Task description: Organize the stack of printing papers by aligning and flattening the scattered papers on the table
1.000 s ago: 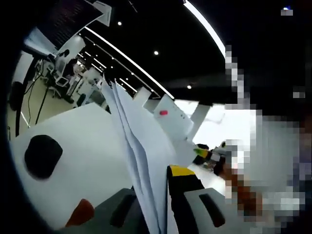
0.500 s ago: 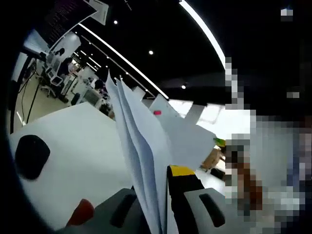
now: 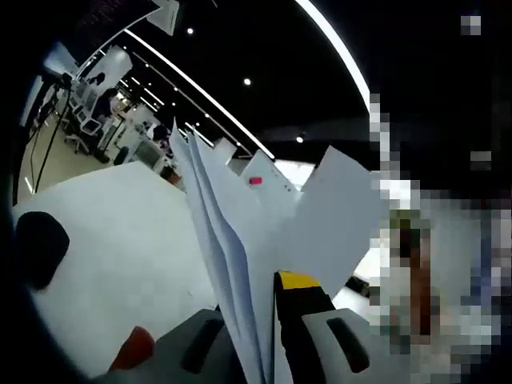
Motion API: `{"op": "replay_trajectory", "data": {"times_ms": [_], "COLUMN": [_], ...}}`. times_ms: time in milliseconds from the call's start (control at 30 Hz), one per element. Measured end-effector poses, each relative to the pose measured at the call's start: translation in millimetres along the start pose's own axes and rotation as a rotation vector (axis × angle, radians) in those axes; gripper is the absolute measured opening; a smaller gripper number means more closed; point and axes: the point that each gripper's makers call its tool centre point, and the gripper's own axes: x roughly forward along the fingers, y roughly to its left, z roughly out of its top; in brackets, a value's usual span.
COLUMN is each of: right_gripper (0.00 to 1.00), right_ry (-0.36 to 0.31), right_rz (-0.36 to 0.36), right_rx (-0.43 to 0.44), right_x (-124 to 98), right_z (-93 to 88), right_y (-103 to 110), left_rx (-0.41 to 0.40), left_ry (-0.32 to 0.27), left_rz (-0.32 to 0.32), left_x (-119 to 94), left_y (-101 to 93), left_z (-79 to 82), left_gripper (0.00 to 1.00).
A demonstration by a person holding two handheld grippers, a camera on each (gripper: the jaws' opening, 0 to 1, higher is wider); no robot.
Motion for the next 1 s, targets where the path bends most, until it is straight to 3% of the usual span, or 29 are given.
{"op": "replay_trajectory", "data": {"times_ms": [333, 467, 567, 633, 800, 1000], "right_gripper": [0.0, 0.0, 0.0, 0.0, 0.0, 0.0], "right_ry": [-0.037, -0.057, -0.06, -0.033, 0.045, 0.091], "right_rz": [0.171, 0.192, 0.202, 0.191, 0.152, 0.079], "right_rx": [0.117, 0.155, 0.184, 0.206, 0.349, 0.437], "right_x": [-27, -34, -31, -26, 2, 28], "right_z": [29.2, 42.1, 38.7, 29.3, -22.7, -72.1], "right_y": [57, 57, 56, 50, 13, -34], "left_rx": [-0.051, -0.06, -0.078, -0.096, -0.139, -0.197], "left_ry": [0.009, 0.021, 0.023, 0.023, 0.026, 0.022], "left_rz": [0.024, 0.028, 0.021, 0.009, -0.036, -0.08], "left_x": [2, 7, 11, 15, 28, 35], "left_y": [18.5, 20.9, 21.9, 19.9, 12.2, 6.5], "left_z": [-8.3, -13.2, -13.5, -14.1, -16.7, -20.4], "left_gripper": [0.06, 0.06, 0.06, 0.06, 0.06, 0.06]}}
